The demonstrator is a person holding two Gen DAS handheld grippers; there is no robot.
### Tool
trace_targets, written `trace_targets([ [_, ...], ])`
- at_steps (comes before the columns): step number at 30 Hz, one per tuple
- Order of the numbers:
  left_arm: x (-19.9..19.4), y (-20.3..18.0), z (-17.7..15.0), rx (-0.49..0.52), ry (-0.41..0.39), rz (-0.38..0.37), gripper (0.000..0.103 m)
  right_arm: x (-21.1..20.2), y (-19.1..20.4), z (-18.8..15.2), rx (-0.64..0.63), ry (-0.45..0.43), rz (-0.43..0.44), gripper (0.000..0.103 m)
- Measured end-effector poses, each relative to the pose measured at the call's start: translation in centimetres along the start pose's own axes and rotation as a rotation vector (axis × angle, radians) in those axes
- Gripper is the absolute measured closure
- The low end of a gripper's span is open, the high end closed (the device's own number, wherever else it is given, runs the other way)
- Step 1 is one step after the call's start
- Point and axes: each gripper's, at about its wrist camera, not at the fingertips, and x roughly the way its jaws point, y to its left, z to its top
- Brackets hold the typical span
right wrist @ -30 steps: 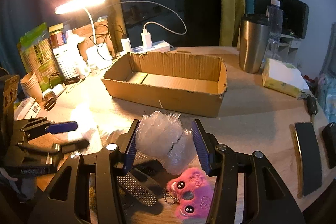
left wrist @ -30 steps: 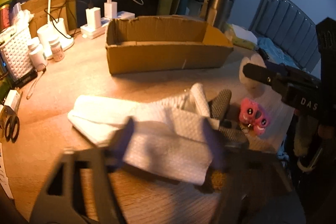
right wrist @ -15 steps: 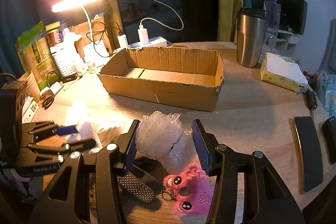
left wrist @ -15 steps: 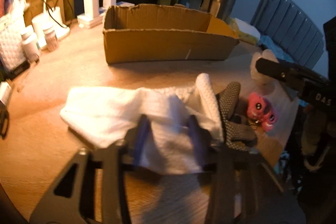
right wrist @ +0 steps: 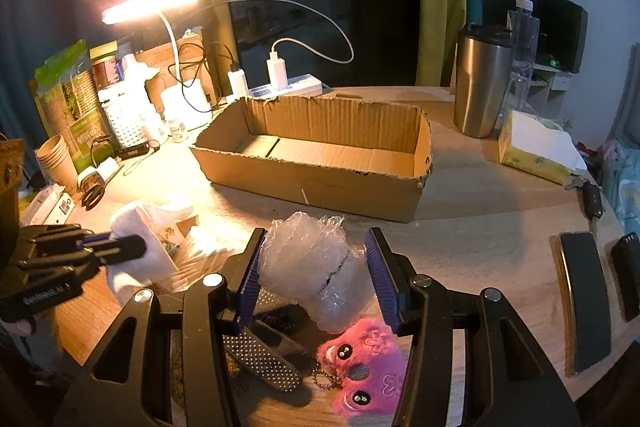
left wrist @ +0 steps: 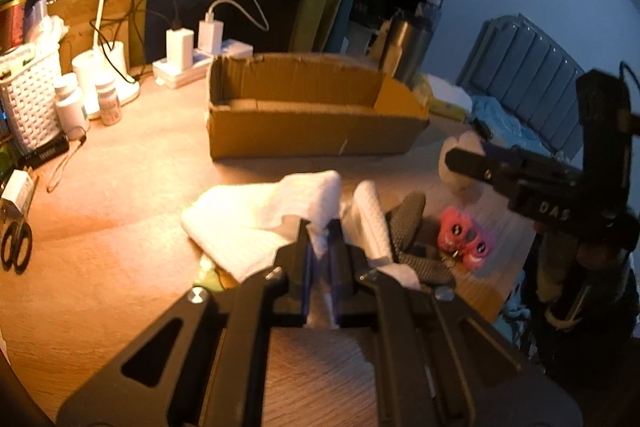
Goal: Organize soft objects
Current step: 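Carry the bubble wrap into the box with the right tool while the left tool carries the white towel there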
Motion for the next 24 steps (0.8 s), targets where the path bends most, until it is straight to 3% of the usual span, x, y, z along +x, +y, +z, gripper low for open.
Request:
trace_targets([
  [12,-2.9,-1.9,6.4,0.071,-0.169,-0.037,0.096,-0.2,-1.6,3.5,-0.011,-0.071,-0.022,0.051],
  [24,-0.4,-4.0,11.7,0.128,-0.221,-0.050,0.096,0.8,-4.3,6.5,-0.009,-0.114,-0.027,0.051],
])
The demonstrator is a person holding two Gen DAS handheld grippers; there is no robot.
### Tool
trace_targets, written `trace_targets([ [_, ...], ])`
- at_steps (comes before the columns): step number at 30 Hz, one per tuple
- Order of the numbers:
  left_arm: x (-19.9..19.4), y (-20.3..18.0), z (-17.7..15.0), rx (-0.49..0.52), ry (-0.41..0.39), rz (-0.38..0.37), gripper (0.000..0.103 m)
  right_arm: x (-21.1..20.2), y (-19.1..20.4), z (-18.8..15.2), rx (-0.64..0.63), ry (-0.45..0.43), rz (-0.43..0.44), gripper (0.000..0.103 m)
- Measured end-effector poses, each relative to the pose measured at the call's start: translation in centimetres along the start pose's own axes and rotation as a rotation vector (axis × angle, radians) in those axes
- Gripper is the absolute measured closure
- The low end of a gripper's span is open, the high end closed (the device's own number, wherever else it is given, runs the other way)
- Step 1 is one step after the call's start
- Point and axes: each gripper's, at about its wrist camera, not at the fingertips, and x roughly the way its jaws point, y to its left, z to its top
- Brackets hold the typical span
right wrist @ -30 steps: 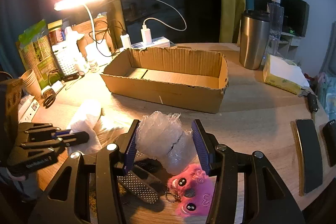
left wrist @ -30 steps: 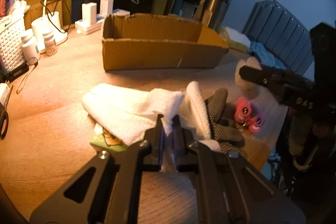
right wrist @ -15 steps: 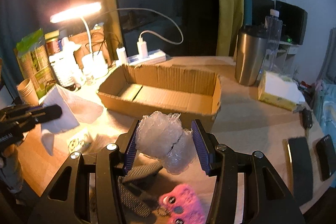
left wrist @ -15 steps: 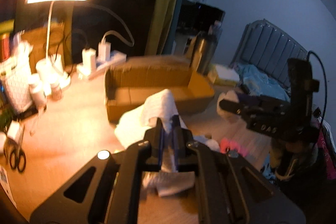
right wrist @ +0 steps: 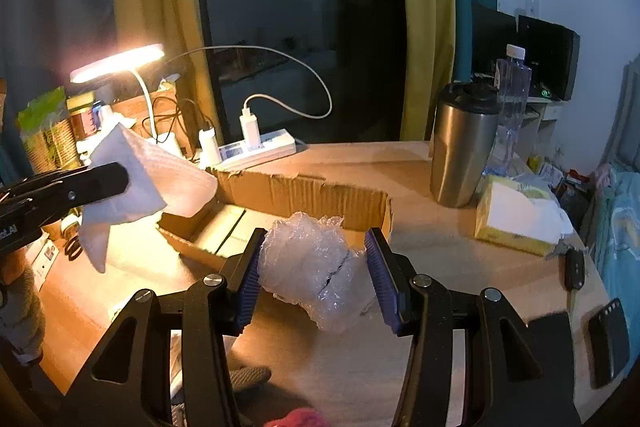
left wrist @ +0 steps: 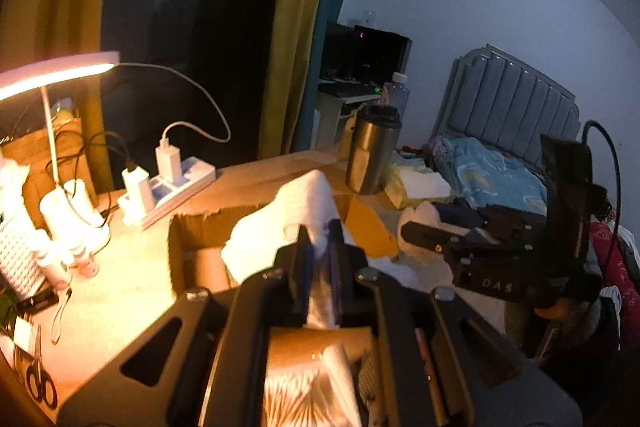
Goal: Organize soft objects
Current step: 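Carry the bubble wrap into the box with the right tool while the left tool carries the white towel there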
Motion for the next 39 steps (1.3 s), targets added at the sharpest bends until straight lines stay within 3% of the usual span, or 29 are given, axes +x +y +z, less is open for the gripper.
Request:
trace_targets([
  [9,4.7,-1.1,1.2,0.033,0.025,0.008,0.096,2.1,-1.7,1.3,0.001,-0.010,0.016,0.051],
  [21,12.5,-0.3,-0.6,0.008,0.159,0.013,0.096,6.3,-3.4,1.1,0.037,0.046,0.039,0.051],
  [28,14.2,0.2,-1.3,-0.001,0.216,0.013,0.093,7.6,-3.3,1.1,0.043,0.067,0.043,0.050],
  [39,12.8,0.7,-1.6,0.016,0.229,0.063,0.069,7.4,-2.5,1.6,0.032,0.067,0.018,0.038],
])
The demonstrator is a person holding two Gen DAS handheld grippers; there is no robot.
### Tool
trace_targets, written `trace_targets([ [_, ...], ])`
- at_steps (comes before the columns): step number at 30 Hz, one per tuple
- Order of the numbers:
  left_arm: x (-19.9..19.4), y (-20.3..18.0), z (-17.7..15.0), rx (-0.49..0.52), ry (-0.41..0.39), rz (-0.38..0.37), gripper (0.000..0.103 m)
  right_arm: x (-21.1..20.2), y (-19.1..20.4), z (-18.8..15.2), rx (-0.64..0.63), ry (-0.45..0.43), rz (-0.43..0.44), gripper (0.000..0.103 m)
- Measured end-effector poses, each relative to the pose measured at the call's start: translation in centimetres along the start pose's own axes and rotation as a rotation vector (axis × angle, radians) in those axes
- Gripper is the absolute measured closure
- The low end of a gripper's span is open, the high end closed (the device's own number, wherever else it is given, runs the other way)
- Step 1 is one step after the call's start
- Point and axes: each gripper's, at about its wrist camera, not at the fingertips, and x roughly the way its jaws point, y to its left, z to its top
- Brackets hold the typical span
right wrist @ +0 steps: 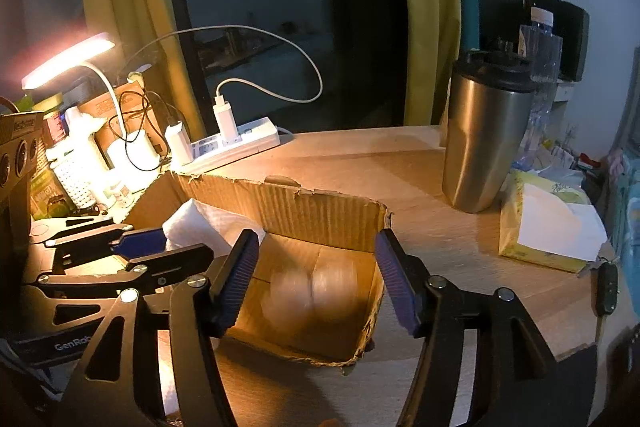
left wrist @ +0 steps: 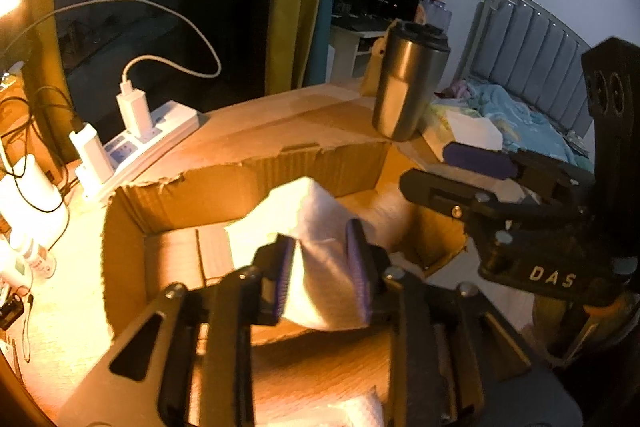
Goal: Organize soft objects
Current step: 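Carry the bubble wrap into the box with the right tool while the left tool carries the white towel there, then open both tools to release bubble wrap and towel into the box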
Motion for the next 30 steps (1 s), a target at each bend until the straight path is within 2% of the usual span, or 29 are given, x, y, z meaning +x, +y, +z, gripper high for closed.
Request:
trace_targets([
  [1,-0.3,0.0,-0.1,0.000,-0.003,0.002,0.068,-0.2,0.1,0.0,-0.001,-0.004,-0.003,0.036],
  [3,-0.8,0.1,-0.1,-0.001,-0.011,0.006,0.048,-0.5,0.2,0.1,-0.001,-0.009,-0.005,0.035],
  [5,-1.5,0.2,-0.3,-0.009,-0.022,0.004,0.042,-1.0,0.4,0.1,-0.001,-0.016,-0.010,0.035],
  [17,-6.6,0.5,-1.6,-0.026,-0.100,0.008,0.041,-5.0,2.1,-0.5,-0.009,-0.054,-0.035,0.035],
  [30,-10.9,-0.3,-4.0,-0.027,-0.146,0.001,0.038,-8.8,3.8,-2.4,-0.021,-0.072,-0.061,0.035],
])
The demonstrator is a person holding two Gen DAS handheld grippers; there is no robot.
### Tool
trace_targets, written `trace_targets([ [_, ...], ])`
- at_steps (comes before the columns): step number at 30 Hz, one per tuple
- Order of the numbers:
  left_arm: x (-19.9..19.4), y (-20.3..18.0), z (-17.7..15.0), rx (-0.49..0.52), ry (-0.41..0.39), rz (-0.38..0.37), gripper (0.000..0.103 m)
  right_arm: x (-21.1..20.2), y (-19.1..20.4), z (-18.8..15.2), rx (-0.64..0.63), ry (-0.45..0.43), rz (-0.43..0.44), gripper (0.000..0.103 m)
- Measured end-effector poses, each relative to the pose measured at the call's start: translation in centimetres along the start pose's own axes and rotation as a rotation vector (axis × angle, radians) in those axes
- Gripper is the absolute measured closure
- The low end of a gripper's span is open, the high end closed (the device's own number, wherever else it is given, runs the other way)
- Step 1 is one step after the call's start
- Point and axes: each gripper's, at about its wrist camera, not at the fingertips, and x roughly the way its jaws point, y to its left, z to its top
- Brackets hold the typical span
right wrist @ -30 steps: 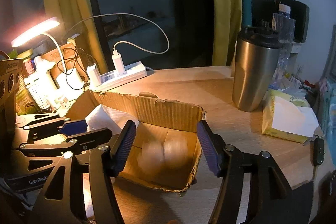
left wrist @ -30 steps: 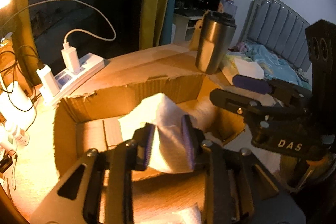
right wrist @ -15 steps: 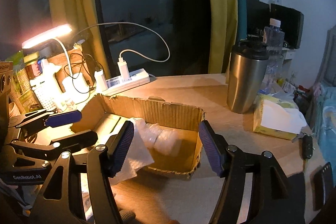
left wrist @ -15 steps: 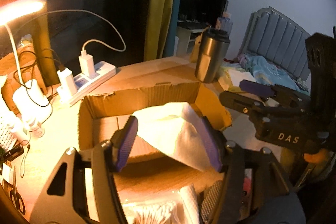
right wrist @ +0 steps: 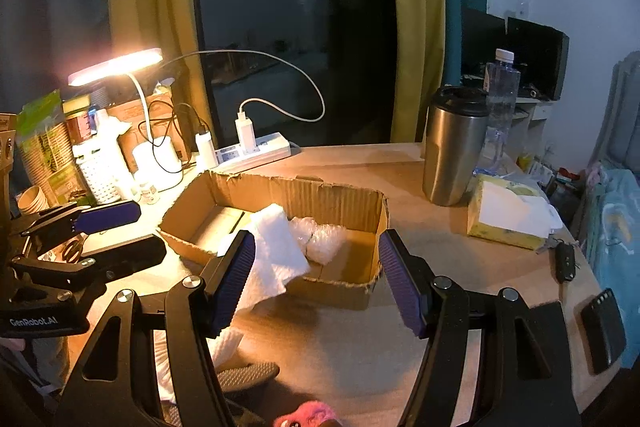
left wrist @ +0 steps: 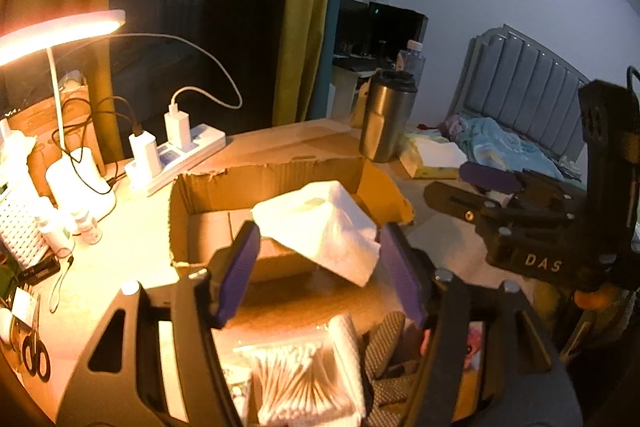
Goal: Organize soft objects
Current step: 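Open both tools to release bubble wrap and towel into the box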
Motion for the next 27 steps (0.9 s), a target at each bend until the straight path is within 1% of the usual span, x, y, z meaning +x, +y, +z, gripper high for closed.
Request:
trace_targets([
  [12,-3.3,-0.7,-3.1,-0.003,-0.020,-0.012,0.035,-2.9,1.3,-2.9,-0.003,0.006,-0.024,0.035],
  [15,-3.6,-0.7,-3.9,-0.008,-0.016,-0.013,0.032,-3.3,1.5,-3.9,0.000,0.016,-0.028,0.035],
  [27,-4.6,-0.6,-7.7,-0.031,0.011,-0.008,0.032,-3.9,2.2,-7.7,0.008,0.067,-0.034,0.035],
])
